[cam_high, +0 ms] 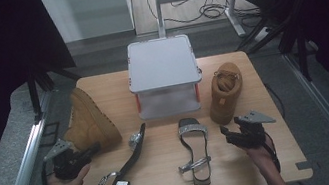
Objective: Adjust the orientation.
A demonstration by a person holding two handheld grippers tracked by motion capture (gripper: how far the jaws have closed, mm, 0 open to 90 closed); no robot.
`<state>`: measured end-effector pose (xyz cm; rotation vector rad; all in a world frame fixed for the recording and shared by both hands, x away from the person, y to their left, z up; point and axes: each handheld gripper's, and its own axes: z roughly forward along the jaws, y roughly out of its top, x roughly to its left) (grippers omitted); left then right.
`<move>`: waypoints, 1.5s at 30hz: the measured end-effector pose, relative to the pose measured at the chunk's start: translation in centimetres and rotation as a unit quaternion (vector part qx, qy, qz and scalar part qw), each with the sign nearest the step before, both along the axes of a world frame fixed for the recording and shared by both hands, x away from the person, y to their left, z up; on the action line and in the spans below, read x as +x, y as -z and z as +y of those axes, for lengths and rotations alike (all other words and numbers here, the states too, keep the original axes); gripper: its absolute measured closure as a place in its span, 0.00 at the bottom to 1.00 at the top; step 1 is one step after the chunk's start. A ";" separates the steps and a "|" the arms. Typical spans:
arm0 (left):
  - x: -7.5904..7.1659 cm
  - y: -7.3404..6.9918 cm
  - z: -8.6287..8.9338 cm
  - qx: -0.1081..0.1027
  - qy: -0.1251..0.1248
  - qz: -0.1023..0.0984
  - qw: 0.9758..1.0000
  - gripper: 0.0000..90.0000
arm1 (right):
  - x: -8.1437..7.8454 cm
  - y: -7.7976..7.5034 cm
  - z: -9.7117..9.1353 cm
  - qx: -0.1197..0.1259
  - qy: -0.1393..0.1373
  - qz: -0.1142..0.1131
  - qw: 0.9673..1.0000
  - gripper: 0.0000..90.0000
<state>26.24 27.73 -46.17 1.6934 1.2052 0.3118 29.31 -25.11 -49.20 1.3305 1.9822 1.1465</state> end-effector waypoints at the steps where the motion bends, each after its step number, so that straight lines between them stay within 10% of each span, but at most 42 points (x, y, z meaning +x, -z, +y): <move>1: 0.1 0.1 -0.1 0.003 0.002 0.002 1.000 1.00 | 0.0 0.2 -0.1 -0.001 0.003 0.005 1.000 0.38; 20: 0.1 -0.3 -3.1 0.035 0.050 0.024 0.998 1.00 | -0.4 0.3 -1.0 0.009 0.023 0.016 1.000 0.39; 45: 1.4 1.3 -6.6 0.086 0.110 0.074 0.987 1.00 | -0.5 0.8 -1.0 -0.001 0.027 0.028 0.999 0.38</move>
